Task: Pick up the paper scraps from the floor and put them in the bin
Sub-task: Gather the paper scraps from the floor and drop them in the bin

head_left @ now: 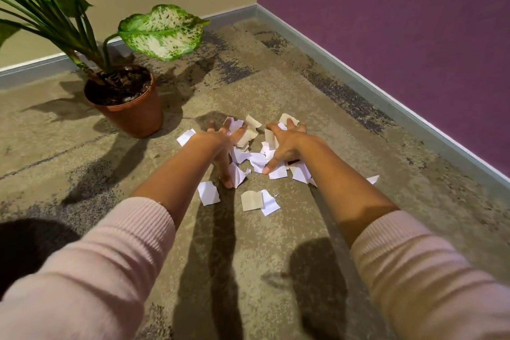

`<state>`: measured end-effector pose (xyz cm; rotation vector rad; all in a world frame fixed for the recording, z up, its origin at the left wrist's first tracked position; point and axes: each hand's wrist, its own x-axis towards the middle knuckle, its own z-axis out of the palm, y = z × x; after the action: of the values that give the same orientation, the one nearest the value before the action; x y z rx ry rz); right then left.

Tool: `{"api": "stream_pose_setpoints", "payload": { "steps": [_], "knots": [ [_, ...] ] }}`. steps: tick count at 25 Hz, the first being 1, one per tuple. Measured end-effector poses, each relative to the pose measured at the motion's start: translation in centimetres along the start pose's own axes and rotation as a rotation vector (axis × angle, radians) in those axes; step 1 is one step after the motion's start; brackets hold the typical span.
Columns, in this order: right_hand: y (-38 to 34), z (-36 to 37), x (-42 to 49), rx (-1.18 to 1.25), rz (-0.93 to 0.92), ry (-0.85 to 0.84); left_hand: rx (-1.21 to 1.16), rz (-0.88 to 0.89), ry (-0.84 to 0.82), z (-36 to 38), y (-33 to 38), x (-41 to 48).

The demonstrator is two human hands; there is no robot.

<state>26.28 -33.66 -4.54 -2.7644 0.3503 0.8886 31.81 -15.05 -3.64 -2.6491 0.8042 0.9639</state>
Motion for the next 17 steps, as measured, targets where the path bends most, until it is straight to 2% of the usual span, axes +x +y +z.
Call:
{"api": "stream_pose_setpoints", "payload": {
  "steps": [3,9,14,17],
  "knots": [
    [-0.5,0.1,-0.2,-0.035,-0.055,0.003,-0.024,0.032,0.004,0.3,0.0,-0.1],
    [-1.7,2.2,-2.2,-0.128,-0.22,0.137,-0.009,0.121,0.07,1.7,1.0,-1.3],
    [-2.0,4.3,-6.6,-0.18,-0.279,0.163,-0.051,0.233,0.2,4.3,2.2,-4.1],
    [-2.0,5.6,-9.4,-0.178,-0.279,0.146,-0.111,0.269,0.214,6.2,3.3,-6.6]
  ]
}}
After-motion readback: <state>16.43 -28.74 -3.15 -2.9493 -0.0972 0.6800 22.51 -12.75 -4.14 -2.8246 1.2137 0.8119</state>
